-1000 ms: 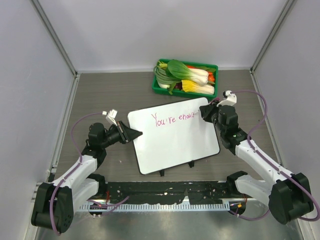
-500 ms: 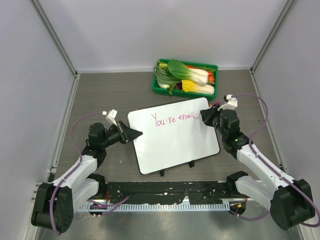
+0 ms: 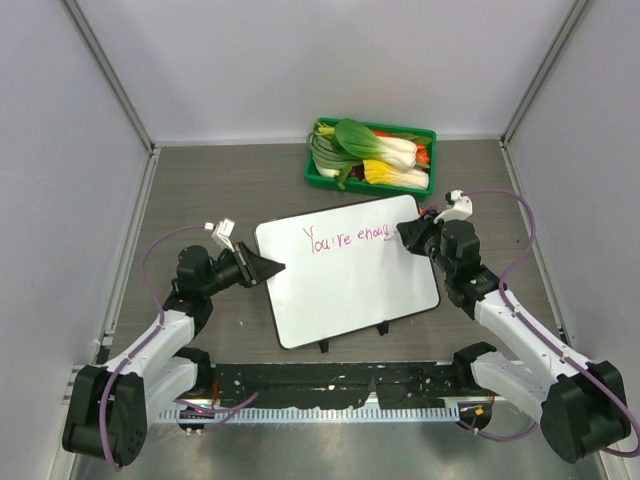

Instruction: Write a sentence on the whiteboard

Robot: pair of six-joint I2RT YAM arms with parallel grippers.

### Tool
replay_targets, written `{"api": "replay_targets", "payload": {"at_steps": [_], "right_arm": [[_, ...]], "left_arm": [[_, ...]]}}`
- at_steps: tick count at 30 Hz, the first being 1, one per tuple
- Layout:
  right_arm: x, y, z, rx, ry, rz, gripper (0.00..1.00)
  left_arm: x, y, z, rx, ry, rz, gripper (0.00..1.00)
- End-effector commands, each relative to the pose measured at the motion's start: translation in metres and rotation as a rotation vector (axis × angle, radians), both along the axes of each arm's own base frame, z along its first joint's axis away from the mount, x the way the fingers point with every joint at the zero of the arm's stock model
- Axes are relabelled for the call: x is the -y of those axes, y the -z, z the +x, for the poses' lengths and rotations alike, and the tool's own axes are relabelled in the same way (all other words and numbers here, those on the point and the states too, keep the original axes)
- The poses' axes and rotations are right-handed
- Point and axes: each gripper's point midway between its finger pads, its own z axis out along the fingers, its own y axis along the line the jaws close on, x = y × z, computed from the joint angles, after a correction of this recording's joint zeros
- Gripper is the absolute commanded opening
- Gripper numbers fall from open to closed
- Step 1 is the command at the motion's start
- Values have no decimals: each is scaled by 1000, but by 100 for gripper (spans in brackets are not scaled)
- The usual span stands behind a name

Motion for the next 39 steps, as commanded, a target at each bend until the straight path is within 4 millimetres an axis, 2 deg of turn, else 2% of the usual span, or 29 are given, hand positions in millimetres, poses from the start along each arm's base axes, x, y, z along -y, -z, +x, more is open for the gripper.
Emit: {"api": "replay_targets", "payload": {"at_steps": [1, 8, 14, 18, 30, 39], "right_arm": [[-8, -18, 5, 43, -21, 53, 1], [-6, -38, 8, 85, -3, 72, 1], [-1, -85, -2, 199, 5, 124, 1], [1, -98, 2, 220, 14, 112, 1], [20, -88, 28, 194, 106, 50, 1], [17, -70, 42, 162, 111, 40, 1]], "left_arm": [[-22, 39, 11, 35, -80, 203, 0], [-21, 38, 11, 34, -78, 202, 0], [-22, 38, 11, 34, -80, 202, 0], [-21, 38, 11, 34, -78, 202, 0], [-21, 38, 10, 36, -76, 202, 0], [-21, 38, 11, 37, -76, 202, 0]]}}
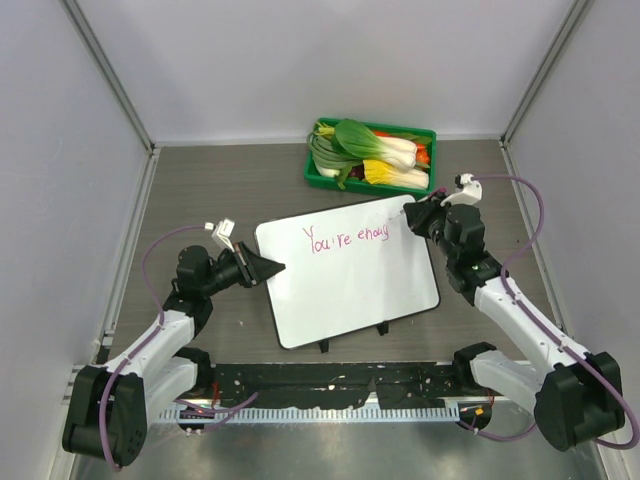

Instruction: Write a sentence on the whiteboard

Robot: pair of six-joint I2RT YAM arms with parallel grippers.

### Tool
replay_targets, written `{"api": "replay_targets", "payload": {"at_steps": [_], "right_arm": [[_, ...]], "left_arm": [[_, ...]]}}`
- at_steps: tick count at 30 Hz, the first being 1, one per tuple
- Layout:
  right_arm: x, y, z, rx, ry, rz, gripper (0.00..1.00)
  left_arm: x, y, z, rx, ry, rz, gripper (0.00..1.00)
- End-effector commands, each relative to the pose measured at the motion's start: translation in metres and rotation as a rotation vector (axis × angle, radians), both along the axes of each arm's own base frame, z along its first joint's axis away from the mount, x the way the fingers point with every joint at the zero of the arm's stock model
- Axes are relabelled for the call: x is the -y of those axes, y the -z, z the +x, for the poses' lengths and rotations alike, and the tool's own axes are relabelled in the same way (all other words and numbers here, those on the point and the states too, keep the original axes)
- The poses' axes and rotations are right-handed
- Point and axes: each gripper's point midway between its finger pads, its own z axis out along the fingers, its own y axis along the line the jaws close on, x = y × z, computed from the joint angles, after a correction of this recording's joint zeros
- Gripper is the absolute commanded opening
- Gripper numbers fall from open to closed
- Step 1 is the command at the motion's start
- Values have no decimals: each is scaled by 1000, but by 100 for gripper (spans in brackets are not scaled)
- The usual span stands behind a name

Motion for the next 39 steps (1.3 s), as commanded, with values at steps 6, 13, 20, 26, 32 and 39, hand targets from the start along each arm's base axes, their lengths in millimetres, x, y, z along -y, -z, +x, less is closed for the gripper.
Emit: {"api": "replay_targets", "payload": {"at_steps": [6, 13, 20, 26, 32, 39], "right_arm": [[3, -29, 22, 87, 44, 13, 1], [3, -27, 29, 84, 56, 16, 1], [3, -17, 35, 62, 66, 19, 1], [2, -8, 32, 39, 52, 17, 1], [2, 7, 22, 6, 38, 8, 1], [5, 12, 10, -5, 31, -2, 1]], "left_arm": [[-22, 39, 11, 32, -80, 201, 0], [-22, 38, 11, 35, -81, 202, 0], [-22, 38, 11, 35, -81, 201, 0], [-22, 38, 11, 36, -80, 201, 0], [-22, 38, 10, 35, -78, 201, 0], [-22, 38, 11, 35, -80, 201, 0]]}}
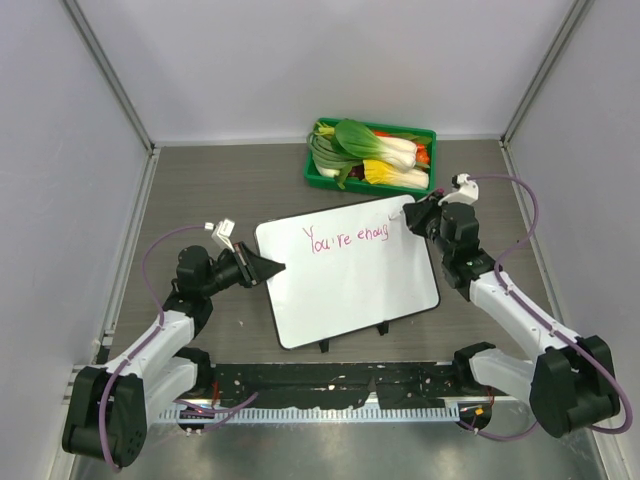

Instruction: Write a sentence on the whiteboard

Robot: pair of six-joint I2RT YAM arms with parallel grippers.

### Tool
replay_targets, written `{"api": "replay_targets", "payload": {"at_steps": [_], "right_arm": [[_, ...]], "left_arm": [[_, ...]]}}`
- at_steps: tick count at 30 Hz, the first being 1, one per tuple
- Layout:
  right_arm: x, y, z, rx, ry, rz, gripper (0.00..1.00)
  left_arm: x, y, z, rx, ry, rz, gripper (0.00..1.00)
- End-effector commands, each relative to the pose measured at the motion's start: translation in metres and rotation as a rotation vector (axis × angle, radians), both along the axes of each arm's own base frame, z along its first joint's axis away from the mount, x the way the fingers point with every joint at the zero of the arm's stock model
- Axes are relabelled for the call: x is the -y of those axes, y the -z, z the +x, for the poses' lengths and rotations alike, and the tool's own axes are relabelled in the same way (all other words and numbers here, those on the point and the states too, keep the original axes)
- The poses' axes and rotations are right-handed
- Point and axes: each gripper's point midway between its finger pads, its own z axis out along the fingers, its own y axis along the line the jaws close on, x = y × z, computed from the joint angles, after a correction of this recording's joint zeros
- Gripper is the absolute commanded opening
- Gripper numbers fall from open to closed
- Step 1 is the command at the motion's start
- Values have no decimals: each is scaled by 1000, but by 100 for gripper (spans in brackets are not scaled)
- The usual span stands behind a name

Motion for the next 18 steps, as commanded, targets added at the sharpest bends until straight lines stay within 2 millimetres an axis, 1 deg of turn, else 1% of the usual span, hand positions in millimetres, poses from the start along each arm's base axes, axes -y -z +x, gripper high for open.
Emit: {"api": "replay_targets", "payload": {"at_steps": [1, 6, 10, 13, 18], "right_arm": [[2, -8, -8, 26, -3, 8, 1], [1, -3, -15, 13, -19, 10, 1], [0, 7, -22, -9, -39, 14, 1], [1, 9, -26, -10, -36, 19, 1], [1, 8, -24, -7, -32, 16, 1]], "left_arm": [[-22, 39, 11, 30, -82, 199, 0], [-22, 38, 11, 31, -82, 199, 0], [-22, 38, 11, 32, -81, 200, 0], [-22, 38, 11, 32, -82, 200, 0], [-22, 39, 11, 30, -82, 200, 0]]}}
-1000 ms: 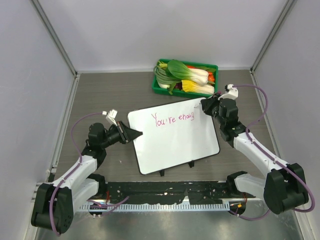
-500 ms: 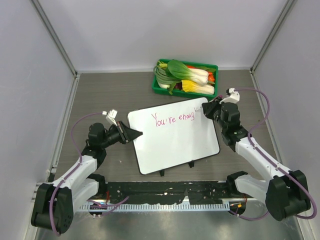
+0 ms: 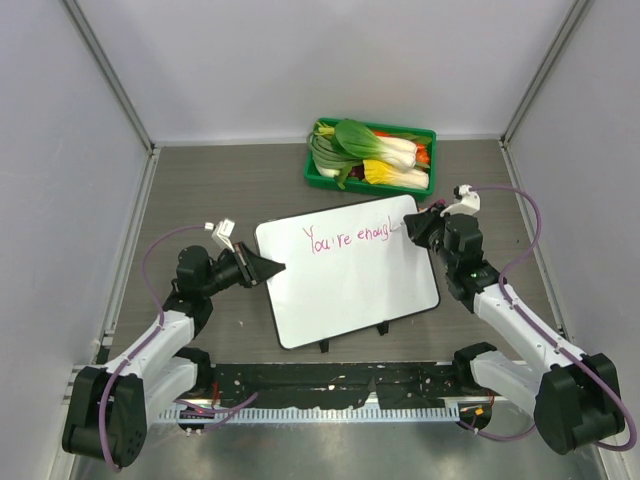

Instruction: Write a sentence on the whiteboard

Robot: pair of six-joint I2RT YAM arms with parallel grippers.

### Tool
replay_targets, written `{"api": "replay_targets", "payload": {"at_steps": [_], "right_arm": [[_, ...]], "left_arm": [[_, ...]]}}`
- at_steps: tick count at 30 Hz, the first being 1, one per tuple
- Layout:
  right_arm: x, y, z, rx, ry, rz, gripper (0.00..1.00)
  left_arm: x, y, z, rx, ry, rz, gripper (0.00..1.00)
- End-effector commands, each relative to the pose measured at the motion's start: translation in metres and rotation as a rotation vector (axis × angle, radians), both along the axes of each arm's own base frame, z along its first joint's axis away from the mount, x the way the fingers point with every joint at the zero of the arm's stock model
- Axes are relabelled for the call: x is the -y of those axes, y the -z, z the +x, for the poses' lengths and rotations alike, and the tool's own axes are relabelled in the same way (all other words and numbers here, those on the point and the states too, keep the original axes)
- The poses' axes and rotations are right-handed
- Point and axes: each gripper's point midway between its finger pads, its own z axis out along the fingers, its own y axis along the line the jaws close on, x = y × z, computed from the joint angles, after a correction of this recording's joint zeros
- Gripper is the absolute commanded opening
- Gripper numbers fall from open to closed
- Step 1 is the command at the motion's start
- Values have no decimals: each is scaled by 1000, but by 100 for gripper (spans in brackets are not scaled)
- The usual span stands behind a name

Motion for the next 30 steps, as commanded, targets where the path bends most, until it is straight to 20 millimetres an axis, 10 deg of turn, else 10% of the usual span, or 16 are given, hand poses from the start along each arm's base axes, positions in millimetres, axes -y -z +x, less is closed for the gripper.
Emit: {"api": "replay_targets", "payload": {"at_steps": [1, 30], "right_arm": [[1, -6, 3, 15, 5, 2, 1], [12, -23, 22, 44, 81, -29, 1]], "left_arm": [[-22, 39, 11, 29, -82, 200, 0], [-21, 39, 10, 31, -79, 201, 0]]}}
